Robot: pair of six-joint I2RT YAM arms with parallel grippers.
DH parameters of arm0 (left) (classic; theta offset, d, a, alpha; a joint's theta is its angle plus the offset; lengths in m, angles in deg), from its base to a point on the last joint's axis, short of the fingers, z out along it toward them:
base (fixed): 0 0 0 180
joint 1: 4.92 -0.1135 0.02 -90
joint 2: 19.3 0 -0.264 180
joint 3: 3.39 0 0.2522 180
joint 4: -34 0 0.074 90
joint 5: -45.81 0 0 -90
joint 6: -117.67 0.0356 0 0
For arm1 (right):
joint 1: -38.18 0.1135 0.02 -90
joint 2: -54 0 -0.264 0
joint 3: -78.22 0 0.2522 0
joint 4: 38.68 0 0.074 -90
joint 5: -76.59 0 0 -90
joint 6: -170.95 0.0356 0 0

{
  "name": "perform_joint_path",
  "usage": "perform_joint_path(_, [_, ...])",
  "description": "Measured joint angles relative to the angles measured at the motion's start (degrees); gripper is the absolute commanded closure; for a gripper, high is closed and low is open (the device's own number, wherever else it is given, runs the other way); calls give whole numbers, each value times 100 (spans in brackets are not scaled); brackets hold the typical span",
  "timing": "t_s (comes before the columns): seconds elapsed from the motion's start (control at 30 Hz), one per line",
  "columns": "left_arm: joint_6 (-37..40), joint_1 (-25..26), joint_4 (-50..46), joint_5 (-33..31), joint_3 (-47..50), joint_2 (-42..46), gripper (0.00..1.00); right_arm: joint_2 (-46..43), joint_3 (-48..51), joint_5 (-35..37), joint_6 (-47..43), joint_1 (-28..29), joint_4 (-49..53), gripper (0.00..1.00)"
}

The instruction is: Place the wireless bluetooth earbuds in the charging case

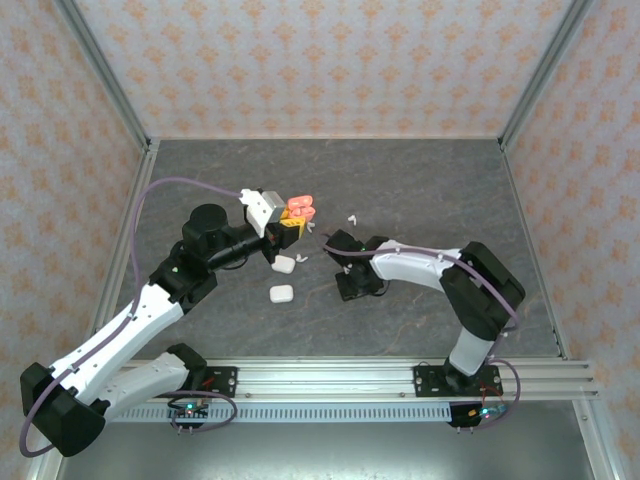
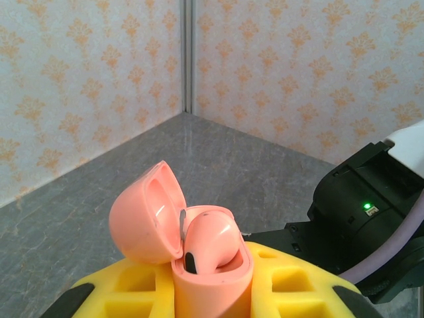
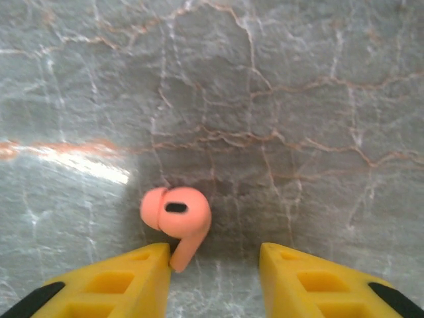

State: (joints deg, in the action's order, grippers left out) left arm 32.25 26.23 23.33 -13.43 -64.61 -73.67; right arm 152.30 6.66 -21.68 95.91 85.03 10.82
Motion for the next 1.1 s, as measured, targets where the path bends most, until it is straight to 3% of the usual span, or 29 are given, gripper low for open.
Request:
perform_joint_path(0.43, [-2,0,-2,0,-7,-17,100,-365,-271,-22,-22,0,92,60])
perform_joint_path(1.03, [-2,0,-2,-17,-7,-22,100,387,-507,-28,-24,0,-111,61])
perform_joint_path(1.1, [-2,0,-2,-20,-7,-22,100,413,-507,-31,-37,0,-140,65])
